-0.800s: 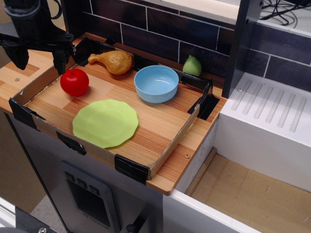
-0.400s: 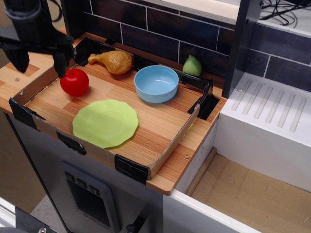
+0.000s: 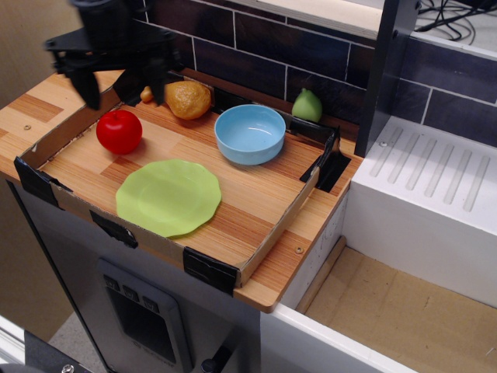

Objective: Put bowl on plate

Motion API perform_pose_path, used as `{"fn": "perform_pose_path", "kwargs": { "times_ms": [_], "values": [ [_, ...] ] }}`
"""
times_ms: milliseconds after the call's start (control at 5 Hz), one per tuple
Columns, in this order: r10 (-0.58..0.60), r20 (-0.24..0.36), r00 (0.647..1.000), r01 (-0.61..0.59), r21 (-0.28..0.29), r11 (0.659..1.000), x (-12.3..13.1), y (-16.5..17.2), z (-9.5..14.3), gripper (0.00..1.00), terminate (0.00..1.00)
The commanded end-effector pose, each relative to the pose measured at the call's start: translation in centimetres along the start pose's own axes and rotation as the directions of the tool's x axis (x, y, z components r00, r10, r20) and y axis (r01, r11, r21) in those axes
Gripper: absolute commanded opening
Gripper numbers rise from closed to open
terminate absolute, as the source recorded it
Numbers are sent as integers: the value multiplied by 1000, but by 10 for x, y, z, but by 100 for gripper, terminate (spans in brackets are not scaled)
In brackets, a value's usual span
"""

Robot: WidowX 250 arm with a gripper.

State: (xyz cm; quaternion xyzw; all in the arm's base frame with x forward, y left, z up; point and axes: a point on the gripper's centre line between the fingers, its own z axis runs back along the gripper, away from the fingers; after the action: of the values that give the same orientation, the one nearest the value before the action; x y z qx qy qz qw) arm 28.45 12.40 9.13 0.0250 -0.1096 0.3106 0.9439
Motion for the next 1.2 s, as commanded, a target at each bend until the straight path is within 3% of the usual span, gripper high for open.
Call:
{"fn": "perform_pose_path", "kwargs": {
  "times_ms": [0,600,1000],
  "values": [
    [157,58,986,-156,-22,988,19,-47,-11,100,0],
    [191,-33,981,-193,-55,980,9,-84,-45,100,0],
    [204,-38,978,-205,-34,978,7,-86,-62,100,0]
  ]
}}
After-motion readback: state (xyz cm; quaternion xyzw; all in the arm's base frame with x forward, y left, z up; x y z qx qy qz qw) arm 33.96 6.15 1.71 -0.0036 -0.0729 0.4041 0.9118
